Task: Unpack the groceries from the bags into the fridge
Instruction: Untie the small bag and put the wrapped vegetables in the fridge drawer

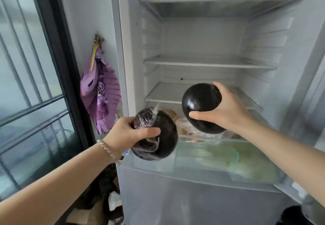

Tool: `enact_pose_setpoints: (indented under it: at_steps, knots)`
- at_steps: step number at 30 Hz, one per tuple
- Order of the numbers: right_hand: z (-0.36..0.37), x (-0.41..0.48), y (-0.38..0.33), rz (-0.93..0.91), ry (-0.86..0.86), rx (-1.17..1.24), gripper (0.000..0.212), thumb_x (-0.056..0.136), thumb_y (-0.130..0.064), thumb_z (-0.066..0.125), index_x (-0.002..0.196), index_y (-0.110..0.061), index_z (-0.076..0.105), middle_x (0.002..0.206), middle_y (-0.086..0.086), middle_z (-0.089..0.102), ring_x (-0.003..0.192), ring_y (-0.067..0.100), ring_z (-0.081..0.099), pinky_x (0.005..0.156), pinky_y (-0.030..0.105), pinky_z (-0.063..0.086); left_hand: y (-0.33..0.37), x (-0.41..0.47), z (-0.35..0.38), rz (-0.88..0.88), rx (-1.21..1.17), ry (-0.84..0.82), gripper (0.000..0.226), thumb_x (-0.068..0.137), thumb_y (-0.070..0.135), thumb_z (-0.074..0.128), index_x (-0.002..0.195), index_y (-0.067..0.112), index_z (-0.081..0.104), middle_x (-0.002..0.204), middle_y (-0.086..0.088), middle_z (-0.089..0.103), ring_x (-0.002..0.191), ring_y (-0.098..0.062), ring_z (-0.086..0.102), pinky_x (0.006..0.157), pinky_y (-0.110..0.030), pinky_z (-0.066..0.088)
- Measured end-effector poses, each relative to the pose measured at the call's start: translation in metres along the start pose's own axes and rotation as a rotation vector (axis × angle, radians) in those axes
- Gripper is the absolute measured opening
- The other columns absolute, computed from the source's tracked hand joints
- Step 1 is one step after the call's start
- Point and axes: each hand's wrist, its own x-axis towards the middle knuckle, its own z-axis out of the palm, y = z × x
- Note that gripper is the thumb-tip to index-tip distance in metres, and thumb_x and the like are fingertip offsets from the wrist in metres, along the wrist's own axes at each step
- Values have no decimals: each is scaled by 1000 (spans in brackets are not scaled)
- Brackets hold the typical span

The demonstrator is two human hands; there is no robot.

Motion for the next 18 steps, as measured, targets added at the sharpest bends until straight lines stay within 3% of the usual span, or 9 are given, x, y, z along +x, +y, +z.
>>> enact_pose_setpoints:
  at_steps: [4, 6, 8, 10, 12, 18]
  knots:
    - [59, 55, -31, 145, -250, 75, 75, 41, -58, 82, 104, -26, 60, 107, -4, 65, 99, 19, 61, 86, 31, 49, 18, 45, -42, 31, -250, 132, 23, 57, 18, 81, 65, 5, 64, 50, 0, 65, 41, -11, 61, 39, -15, 46]
    - [91, 71, -44, 205, -395, 50, 66, 48, -55, 83, 102, -24, 65, 103, -3, 68, 90, 17, 63, 78, 27, 48, 21, 64, -58, 69, -242, 163, 16, 62, 13, 80, 60, 8, 65, 49, 1, 64, 39, -11, 59, 36, -14, 43]
    - [121, 77, -45, 209, -530, -67, 74, 54, -54, 83, 117, -22, 59, 116, -3, 64, 98, 17, 60, 82, 28, 48, 18, 78, -66, 101, -195, 175, 16, 68, 10, 78, 61, 10, 63, 47, 4, 63, 36, -8, 56, 34, -11, 39]
    - [134, 68, -44, 166, -624, -254, 97, 54, -59, 81, 133, -18, 45, 131, -1, 52, 115, 21, 53, 95, 33, 46, 17, 70, -63, 157, -119, 166, 17, 71, 9, 76, 62, 10, 61, 43, 8, 60, 28, 0, 47, 30, -7, 32]
    - [148, 60, -44, 133, -696, -409, 109, 50, -66, 79, 137, -14, 38, 138, 2, 46, 120, 23, 49, 100, 38, 45, 18, 67, -61, 198, -83, 154, 17, 69, 10, 77, 62, 10, 62, 43, 9, 60, 27, 2, 45, 29, -6, 30]
    - [162, 58, -49, 164, -676, -557, 122, 51, -80, 66, 144, -13, 23, 149, 14, 27, 134, 32, 34, 108, 42, 36, 11, 91, -61, 269, -27, 124, 13, 61, 15, 83, 59, 17, 70, 60, 5, 71, 56, -6, 67, 52, -16, 53]
